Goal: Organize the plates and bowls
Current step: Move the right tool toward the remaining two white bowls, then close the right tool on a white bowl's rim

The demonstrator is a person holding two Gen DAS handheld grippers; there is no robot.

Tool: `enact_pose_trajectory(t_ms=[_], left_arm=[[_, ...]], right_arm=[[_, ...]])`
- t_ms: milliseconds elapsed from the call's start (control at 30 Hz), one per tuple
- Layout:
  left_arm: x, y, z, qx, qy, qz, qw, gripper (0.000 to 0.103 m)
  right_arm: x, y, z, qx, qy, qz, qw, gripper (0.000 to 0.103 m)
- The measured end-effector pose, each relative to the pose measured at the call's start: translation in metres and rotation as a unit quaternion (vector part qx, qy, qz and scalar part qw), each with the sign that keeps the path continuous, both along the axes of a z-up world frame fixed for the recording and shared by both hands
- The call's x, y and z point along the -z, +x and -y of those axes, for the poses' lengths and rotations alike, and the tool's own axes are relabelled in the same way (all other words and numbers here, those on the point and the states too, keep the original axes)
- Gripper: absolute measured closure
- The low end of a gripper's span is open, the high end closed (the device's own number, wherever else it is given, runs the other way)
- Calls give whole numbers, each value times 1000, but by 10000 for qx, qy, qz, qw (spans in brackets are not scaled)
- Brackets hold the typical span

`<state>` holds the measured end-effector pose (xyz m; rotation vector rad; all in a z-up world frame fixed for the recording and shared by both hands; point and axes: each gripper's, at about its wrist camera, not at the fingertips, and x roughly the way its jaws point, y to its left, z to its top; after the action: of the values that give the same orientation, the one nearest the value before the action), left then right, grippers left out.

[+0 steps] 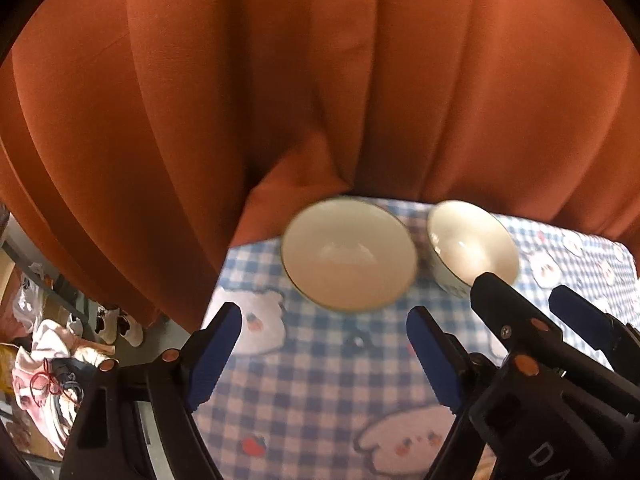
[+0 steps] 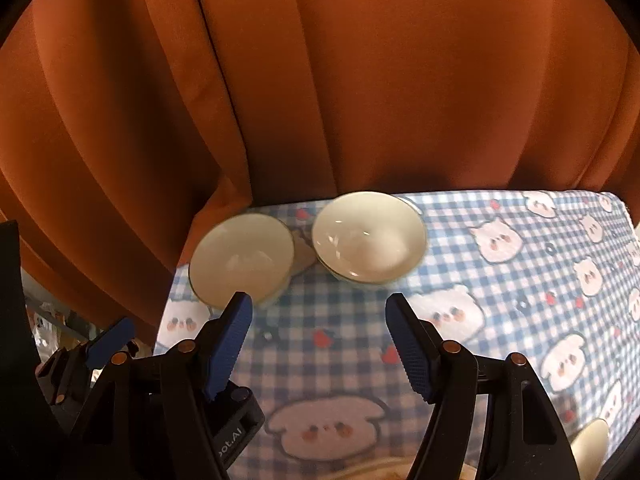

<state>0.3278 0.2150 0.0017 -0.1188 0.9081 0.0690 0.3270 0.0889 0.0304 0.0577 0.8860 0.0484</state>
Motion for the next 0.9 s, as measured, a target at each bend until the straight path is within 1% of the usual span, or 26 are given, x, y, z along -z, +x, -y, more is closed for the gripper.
enact_pose_trajectory(t_ms=[133, 267, 300, 367, 433, 467, 533, 600, 667, 700, 733, 767, 833, 900], left_arm=[[10, 25, -7, -42, 80, -27, 10000, 21], [23, 48, -12, -72, 215, -91, 9997, 25], [27, 53, -15, -107, 180, -140, 9997, 26], [36, 62, -20, -185, 25, -235, 9996, 29], [43, 68, -22, -210, -56, -304, 9993, 33], [47, 72, -22, -226, -63, -321, 9992, 37], [51, 76, -23, -253, -26, -306, 9992, 42], [55, 80, -23, -263, -30, -294, 9992, 46], [59, 86, -24, -278, -32, -330, 9991, 54], [61, 89, -24, -282, -23, -341, 9990, 57], [64, 91, -24, -284, 0, -361, 9989, 58], [65, 93, -23, -281, 37, -372, 9989, 61], [68, 98, -24, -270, 76, -404, 9988, 63], [70, 99, -23, -301, 156, -392, 9987, 68]], right_arm=[[9, 24, -12, -37, 29, -13, 10000, 31], [25, 55, -22, -46, 96, -104, 9999, 39], [29, 63, -26, -50, 96, -116, 9999, 41], [37, 77, -30, -63, 57, -171, 9998, 50], [46, 90, -35, -127, 13, -217, 9997, 53], [49, 94, -36, -135, 6, -248, 9996, 57], [58, 102, -38, -142, 5, -319, 9994, 62], [65, 111, -40, -155, 12, -360, 9992, 62], [70, 118, -41, -197, -14, -386, 9991, 63], [74, 122, -42, -225, -38, -419, 9989, 65], [77, 126, -43, -239, -41, -453, 9987, 69], [80, 129, -43, -256, -18, -490, 9985, 71], [88, 132, -42, -258, 32, -560, 9981, 71], [93, 137, -40, -255, 56, -612, 9978, 76]])
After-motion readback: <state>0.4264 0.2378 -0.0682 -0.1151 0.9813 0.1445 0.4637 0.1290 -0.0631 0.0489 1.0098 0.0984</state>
